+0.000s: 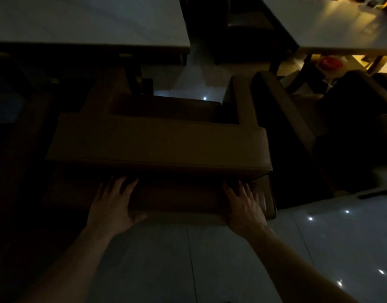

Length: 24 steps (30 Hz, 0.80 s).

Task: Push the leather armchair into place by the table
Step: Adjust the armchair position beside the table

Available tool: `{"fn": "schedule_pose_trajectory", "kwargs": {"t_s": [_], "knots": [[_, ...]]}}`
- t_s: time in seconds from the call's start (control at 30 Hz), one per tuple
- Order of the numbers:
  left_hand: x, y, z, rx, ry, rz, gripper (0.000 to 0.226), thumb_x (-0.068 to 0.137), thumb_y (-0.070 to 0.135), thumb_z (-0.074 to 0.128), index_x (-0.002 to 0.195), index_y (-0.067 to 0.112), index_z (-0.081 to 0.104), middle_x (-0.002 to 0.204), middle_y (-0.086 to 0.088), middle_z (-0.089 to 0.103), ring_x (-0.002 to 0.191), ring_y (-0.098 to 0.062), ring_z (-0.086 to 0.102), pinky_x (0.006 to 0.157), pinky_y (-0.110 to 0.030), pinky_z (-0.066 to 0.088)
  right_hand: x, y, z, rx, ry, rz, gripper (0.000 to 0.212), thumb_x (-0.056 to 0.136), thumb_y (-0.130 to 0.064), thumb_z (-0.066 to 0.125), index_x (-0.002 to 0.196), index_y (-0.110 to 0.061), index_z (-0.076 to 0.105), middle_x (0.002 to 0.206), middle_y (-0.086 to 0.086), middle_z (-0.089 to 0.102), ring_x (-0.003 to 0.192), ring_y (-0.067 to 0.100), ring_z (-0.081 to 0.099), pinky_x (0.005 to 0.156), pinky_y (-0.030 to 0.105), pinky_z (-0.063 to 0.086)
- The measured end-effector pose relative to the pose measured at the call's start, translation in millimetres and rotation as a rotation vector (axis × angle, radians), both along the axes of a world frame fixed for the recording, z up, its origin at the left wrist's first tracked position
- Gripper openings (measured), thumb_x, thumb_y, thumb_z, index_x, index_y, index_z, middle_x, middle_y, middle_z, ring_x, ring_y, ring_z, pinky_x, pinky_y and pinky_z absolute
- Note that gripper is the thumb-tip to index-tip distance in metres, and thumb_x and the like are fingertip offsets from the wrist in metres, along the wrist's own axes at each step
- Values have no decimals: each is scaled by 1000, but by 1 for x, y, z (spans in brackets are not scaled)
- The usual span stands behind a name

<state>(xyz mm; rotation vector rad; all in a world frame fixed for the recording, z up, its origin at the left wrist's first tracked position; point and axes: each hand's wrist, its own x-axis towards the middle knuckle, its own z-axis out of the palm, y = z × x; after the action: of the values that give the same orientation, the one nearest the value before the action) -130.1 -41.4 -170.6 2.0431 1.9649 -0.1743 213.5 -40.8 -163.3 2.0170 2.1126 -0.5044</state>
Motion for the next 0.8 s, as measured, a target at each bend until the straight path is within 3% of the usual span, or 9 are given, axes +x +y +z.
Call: {"fn": "schedule_pose_trajectory", "kwargs": {"t_s": [0.1, 0.3, 0.47, 0.63, 0.8], "knots": [[-3, -10, -7, 100, -53, 34, 104, 71, 76, 62, 154, 33, 18, 157, -6, 15, 142, -37, 22, 117, -55, 21, -4, -5, -9, -8, -2, -9, 103, 82, -56, 67, 154, -33, -3, 163, 17, -5, 148, 41, -8, 118, 61, 12], [-6, -6, -16, 104, -4, 64, 104, 70, 79, 58, 154, 33, 18, 154, -7, 22, 140, -36, 22, 115, -54, 26, -6, -4, -9, 60, 11, -39, 93, 88, -42, 66, 154, -33, 2, 162, 21, 1, 148, 42, -4, 118, 60, 14], [-7, -5, -21, 112, -28, 116, 101, 70, 74, 62, 153, 30, 24, 155, -13, 28, 142, -41, 19, 112, -57, 28, -8, -4, -12, 70, 20, -24, 85, 94, -42, 57, 154, -33, -2, 162, 23, -3, 148, 43, -7, 119, 59, 11], [-2, -1, -21, 69, -8, 179, 98, 68, 67, 73, 149, 33, 31, 150, -12, 32, 135, -41, 28, 94, -59, 46, -1, -6, -17, 66, 76, 3, 81, 97, -41, 52, 155, -33, -4, 161, 22, -8, 147, 42, -14, 119, 59, 5], [6, -3, -19, 91, -23, 230, 95, 70, 66, 73, 149, 36, 29, 153, -11, 29, 140, -36, 24, 90, -59, 48, 4, -4, -20, 72, 150, 9, 80, 97, -38, 53, 155, -34, -3, 161, 21, -9, 146, 42, -17, 119, 59, 2]]}}
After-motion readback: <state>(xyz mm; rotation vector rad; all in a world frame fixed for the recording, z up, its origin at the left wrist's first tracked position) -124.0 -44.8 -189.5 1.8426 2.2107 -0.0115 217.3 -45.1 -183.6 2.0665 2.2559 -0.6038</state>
